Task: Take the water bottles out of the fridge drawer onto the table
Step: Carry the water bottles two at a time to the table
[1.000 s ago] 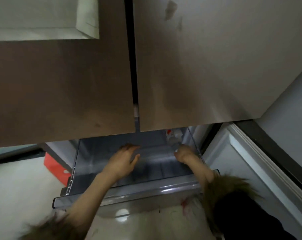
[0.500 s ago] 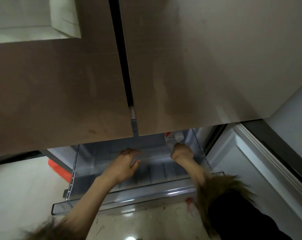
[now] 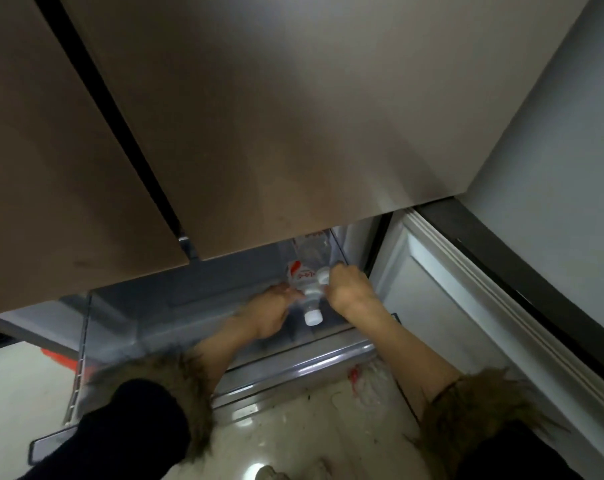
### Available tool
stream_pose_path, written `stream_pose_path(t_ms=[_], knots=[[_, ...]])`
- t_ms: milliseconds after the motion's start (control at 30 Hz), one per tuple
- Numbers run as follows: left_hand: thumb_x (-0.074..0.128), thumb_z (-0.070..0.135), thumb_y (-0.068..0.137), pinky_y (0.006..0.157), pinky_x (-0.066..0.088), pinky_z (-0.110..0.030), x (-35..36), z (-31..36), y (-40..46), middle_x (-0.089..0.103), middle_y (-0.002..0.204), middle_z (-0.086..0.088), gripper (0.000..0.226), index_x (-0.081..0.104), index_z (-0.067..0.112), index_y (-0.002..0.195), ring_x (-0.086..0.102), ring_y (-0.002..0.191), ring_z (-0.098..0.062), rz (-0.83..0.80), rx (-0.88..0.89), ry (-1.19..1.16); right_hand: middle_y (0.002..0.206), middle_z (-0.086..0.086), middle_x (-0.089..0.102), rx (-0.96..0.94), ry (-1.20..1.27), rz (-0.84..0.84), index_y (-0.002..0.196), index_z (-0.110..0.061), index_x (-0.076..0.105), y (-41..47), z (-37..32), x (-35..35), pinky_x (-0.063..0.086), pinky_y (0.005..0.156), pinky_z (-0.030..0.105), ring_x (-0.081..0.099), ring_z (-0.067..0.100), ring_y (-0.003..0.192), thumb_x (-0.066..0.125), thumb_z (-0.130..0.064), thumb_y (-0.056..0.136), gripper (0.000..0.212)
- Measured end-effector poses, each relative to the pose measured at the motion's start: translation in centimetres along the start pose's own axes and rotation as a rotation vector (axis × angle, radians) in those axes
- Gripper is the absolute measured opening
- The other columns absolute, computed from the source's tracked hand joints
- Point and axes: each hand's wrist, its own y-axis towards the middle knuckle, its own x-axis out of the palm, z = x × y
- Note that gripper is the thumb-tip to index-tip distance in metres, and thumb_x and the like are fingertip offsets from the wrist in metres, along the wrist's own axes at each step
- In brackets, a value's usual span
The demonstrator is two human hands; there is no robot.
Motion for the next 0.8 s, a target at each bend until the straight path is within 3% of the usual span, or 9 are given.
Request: stream_pose_path(t_ms=[167,267,333,400,533,667,800], knots=[[0.054,0.016,0.089,0.102,0.04,-0.039,1.6,0.0,0.4,0.023,0.151,-0.003,0.065,0.024,0.037,0.142,0.032,0.132,-0.025,-0.138,0.102,0.137,0.121,0.018,0.058,0.023,0.28,-0.106,0.122,0.0,0.051,1.0,0.1,0.9,0.052,0.088,0.037,0.061,0.03,0.104,0.057,-0.017,0.09,0.036],[0.052,0.023,0.091,0.096,0.041,-0.036,1.2,0.4,0.5,0.028,0.148,-0.004,0.064,0.019,0.039,0.143,0.038,0.128,-0.026,-0.178,0.077,0.163,0.12,0.019,0.059,0.089,0.491,-0.084,0.117,0.003,0.054,1.5,-0.2,1.0,0.052,0.089,0.036,0.061,0.031,0.104,0.055,-0.017,0.092,0.032],[0.048,0.03,0.093,0.09,0.042,-0.035,0.8,0.7,0.4,0.036,0.142,-0.007,0.06,0.017,0.04,0.143,0.045,0.12,-0.026,-0.19,0.055,0.183,0.122,0.019,0.058,0.103,0.517,-0.047,0.118,0.003,0.053,1.4,-0.4,1.2,0.048,0.083,0.026,0.059,0.03,0.108,0.053,-0.017,0.093,0.032],[0.047,0.036,0.093,0.088,0.042,-0.035,0.6,0.6,0.3,0.04,0.139,-0.008,0.058,0.017,0.041,0.142,0.048,0.117,-0.027,-0.196,0.032,0.216,0.123,0.018,0.058,0.106,0.515,0.012,0.118,0.003,0.052,1.1,-0.6,1.2,0.045,0.078,0.025,0.058,0.03,0.11,0.051,-0.017,0.094,0.031],[0.049,0.041,0.091,0.096,0.042,-0.039,0.0,-0.9,-0.7,0.04,0.139,-0.006,0.053,0.027,0.037,0.139,0.047,0.119,-0.027,-0.204,-0.003,0.212,0.115,0.017,0.061,0.093,0.533,-0.007,0.112,0.001,0.052,0.8,-0.3,0.9,0.048,0.073,0.025,0.063,0.028,0.1,0.057,-0.014,0.09,0.027],[0.055,0.04,0.087,0.094,0.044,-0.04,0.4,-2.9,-2.0,0.052,0.125,-0.01,0.036,0.047,0.025,0.119,0.053,0.107,-0.027,-0.13,-0.098,-0.006,0.112,0.014,0.058,0.043,0.523,0.002,0.112,-0.003,0.048,0.3,-0.1,0.3,0.056,0.082,0.034,0.065,0.027,0.094,0.063,-0.015,0.086,0.032],[0.063,0.03,0.084,0.088,0.043,-0.033,0.8,-2.5,-1.5,0.053,0.118,-0.016,0.028,0.051,0.016,0.105,0.054,0.102,-0.031,-0.042,-0.244,-0.193,0.114,0.017,0.056,-0.012,0.502,0.026,0.12,-0.003,0.042,-0.4,0.3,-0.4,0.057,0.081,0.041,0.063,0.031,0.096,0.062,-0.015,0.086,0.041]])
